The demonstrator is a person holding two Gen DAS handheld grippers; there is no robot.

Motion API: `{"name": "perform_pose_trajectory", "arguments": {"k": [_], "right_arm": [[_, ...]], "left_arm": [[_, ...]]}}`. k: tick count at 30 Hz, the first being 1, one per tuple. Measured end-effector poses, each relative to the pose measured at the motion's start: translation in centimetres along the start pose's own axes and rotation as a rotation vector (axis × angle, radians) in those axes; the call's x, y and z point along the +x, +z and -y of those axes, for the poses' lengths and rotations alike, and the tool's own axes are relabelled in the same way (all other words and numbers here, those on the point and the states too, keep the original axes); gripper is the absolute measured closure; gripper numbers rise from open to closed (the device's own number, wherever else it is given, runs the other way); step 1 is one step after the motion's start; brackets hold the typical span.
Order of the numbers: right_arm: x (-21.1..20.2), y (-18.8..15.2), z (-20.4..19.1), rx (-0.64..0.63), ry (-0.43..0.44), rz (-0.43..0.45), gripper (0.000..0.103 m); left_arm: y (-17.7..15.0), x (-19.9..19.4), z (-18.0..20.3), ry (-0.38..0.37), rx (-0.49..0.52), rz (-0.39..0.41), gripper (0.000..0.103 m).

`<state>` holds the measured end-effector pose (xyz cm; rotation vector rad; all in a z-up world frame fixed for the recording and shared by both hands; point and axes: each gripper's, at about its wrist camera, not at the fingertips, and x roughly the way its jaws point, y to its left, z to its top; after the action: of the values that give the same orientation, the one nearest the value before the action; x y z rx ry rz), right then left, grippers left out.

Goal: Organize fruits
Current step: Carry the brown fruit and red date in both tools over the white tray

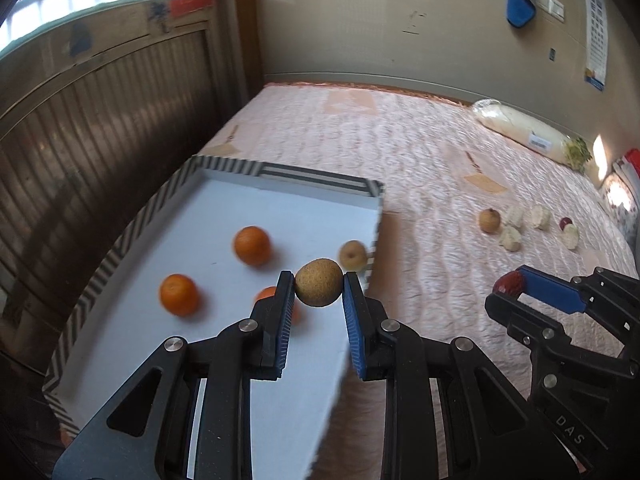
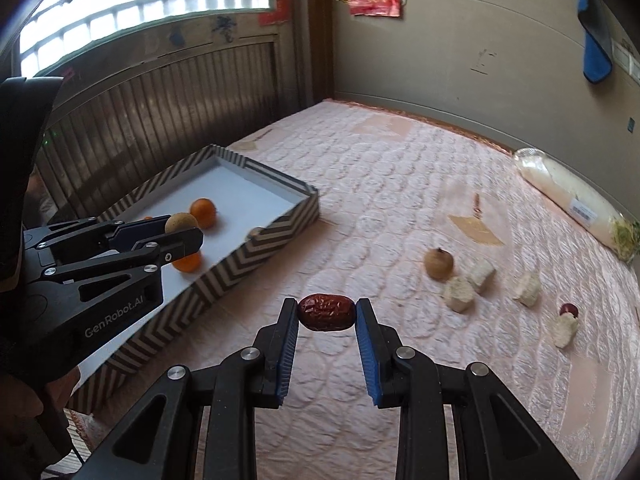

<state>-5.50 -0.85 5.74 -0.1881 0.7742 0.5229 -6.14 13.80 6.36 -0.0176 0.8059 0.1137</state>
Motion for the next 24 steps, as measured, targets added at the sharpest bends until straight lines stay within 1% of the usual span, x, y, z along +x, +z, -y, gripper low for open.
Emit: {"name": "perform_pose_trajectory", "arguments": {"k": [8,14,24], "right_arm": [[0.6,0.9,-3.2,-0.053,0.045,0.001,0.075],[1.6,1.7,-5.7,-0.096,0.102,-0.002,0.075],[4.0,2.9,-9.8,-0.166,0.186,-0.029,0.075]], "left_arm": [[-0.6,-0.5,-3.1,0.035,-0.04,0.001,0.079],[-1.0,-0.3,-5.5,0.069,-0.073,-0.006,0.079],[-2.1,0.9,-9.7,0.12,-0.131,-0.052,0.079]]}}
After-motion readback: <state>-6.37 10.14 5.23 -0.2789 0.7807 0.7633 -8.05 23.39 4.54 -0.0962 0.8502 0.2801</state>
